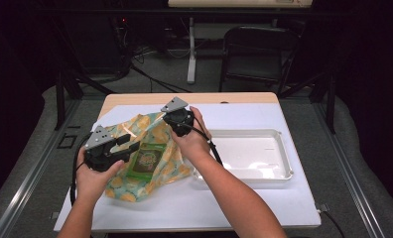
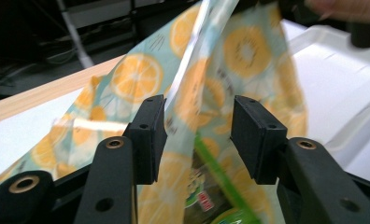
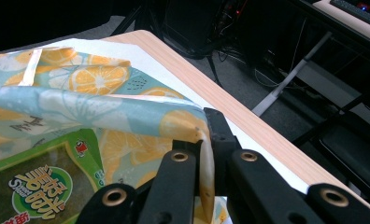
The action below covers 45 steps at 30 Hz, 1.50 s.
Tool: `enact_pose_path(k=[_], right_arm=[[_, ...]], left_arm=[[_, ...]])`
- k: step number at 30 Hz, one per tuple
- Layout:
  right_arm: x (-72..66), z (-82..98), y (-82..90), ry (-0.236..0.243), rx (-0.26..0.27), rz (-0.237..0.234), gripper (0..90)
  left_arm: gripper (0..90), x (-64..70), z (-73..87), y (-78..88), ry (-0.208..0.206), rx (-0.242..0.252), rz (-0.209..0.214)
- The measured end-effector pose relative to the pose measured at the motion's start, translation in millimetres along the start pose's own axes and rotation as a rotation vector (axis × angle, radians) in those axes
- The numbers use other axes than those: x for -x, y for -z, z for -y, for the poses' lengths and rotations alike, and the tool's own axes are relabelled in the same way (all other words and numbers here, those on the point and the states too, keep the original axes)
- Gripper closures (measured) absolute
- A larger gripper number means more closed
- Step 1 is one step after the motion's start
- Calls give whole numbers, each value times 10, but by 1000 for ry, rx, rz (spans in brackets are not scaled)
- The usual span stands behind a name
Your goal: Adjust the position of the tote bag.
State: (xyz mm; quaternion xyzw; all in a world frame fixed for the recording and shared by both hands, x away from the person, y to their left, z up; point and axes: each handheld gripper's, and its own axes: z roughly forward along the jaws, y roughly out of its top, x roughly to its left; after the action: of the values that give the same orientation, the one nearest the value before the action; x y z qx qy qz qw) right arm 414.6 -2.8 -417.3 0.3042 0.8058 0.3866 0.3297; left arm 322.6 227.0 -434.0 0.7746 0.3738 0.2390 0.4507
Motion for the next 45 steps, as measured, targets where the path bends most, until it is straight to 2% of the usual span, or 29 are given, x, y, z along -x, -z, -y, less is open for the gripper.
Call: enact_pose_path(k=[3,7,12,15,19,24,28,34,38,41,45], right_arm=[[11,4,-12,-6,-2,1,898],[31,3,-23,-3,-6,8,898],[75,1,-20,-15,-6,14,897],[94,2,-13,-23,-8,16,897],[101,-2,-1,-20,-5,18,897],[99,-8,11,-16,-2,23,896],[102,-6,15,-11,-4,25,895],[96,6,18,-2,-6,23,890],[94,30,10,14,-8,28,886],[93,47,-2,16,-10,32,883],[79,59,-24,44,-19,45,880]], left_arm=[[527,-23,66,-59,4,-33,-17],[517,-52,134,-138,8,-68,-18],[513,-22,183,-241,-24,-113,-22],[530,20,206,-300,-60,-145,-40],[531,23,256,-377,-51,-150,-33],[590,5,306,-424,-62,-167,-66],[677,-14,348,-425,-65,-148,-101],[763,-91,388,-419,-53,-149,-131],[818,-136,394,-425,-60,-151,-148],[831,-184,394,-459,-48,-152,-159],[871,-285,369,-548,-31,-153,-165]])
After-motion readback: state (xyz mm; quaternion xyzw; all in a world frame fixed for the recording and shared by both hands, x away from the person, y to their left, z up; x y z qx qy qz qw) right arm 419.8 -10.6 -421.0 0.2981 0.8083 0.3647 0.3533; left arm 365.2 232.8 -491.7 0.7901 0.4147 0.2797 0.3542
